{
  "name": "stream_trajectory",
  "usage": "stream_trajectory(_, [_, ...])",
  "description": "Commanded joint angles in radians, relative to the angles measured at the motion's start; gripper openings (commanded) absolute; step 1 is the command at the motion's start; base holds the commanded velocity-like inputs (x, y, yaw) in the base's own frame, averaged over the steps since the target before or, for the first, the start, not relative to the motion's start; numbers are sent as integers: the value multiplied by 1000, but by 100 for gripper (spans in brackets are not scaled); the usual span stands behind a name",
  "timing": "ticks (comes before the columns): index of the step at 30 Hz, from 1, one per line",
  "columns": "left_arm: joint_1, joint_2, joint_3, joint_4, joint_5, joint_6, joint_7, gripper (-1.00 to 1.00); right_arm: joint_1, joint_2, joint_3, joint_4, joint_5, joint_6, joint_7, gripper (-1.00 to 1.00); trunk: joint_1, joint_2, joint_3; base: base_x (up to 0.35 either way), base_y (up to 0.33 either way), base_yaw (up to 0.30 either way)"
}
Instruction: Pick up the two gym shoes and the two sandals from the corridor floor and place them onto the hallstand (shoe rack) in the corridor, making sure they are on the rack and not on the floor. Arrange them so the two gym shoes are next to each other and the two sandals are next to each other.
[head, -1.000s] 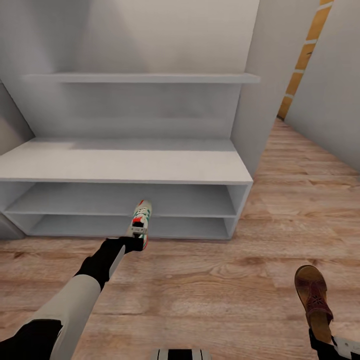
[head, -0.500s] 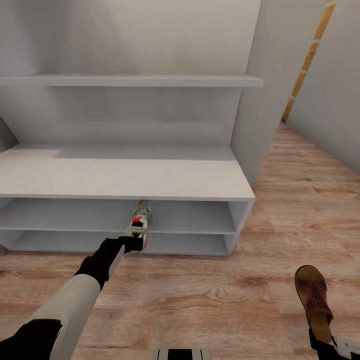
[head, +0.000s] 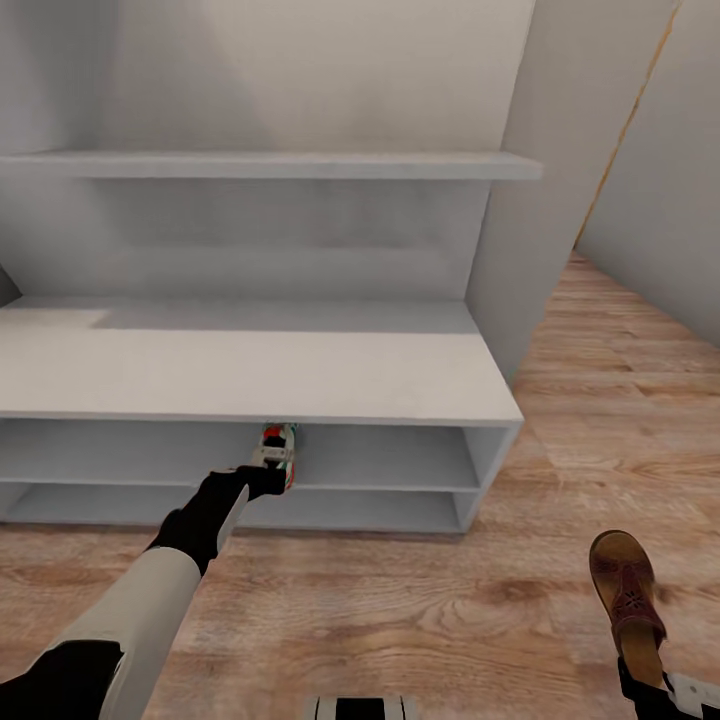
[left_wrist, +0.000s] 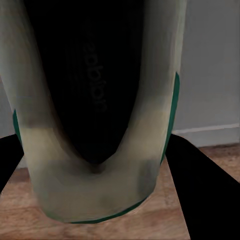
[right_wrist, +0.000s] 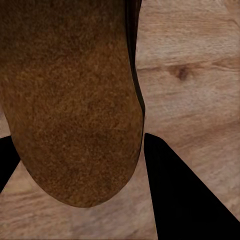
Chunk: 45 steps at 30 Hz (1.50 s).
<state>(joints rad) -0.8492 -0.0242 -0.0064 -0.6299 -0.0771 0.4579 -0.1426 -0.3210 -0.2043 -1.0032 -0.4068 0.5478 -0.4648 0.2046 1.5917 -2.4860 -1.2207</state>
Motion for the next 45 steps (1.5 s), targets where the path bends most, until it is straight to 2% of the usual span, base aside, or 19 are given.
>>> stream_trajectory(1, [1, 0, 1, 42, 0, 5, -7, -100, -1, 0, -9, 0, 1, -3, 9, -100, 1, 0, -1, 257, 0, 0])
stream_trajectory(16, [1, -1, -5, 42, 0, 3, -9, -100, -1, 0, -9, 0, 1, -3, 9, -100, 1, 0, -1, 63, 0, 0])
stream_trajectory(24, [0, -1, -3, 42, 0, 3, -6, -100, -1, 0, -9, 0, 1, -3, 9, -100, 1, 0, -1, 186, 0, 0])
stream_trajectory(41, [0, 0, -5, 42, 2, 0, -17, -100, -1, 0, -9, 1, 1, -3, 9, -100, 1, 0, -1, 12, 0, 0])
stream_trajectory(42, [0, 0, -4, 42, 2, 1, -18, 100, -1, 0, -9, 1, 1, -3, 9, -100, 1, 0, -1, 0, 0, 0])
stream_trajectory(45, [-1, 0, -1, 42, 4, 2, -18, 100, -1, 0, -9, 1, 1, -3, 9, -100, 1, 0, -1, 0, 0, 0])
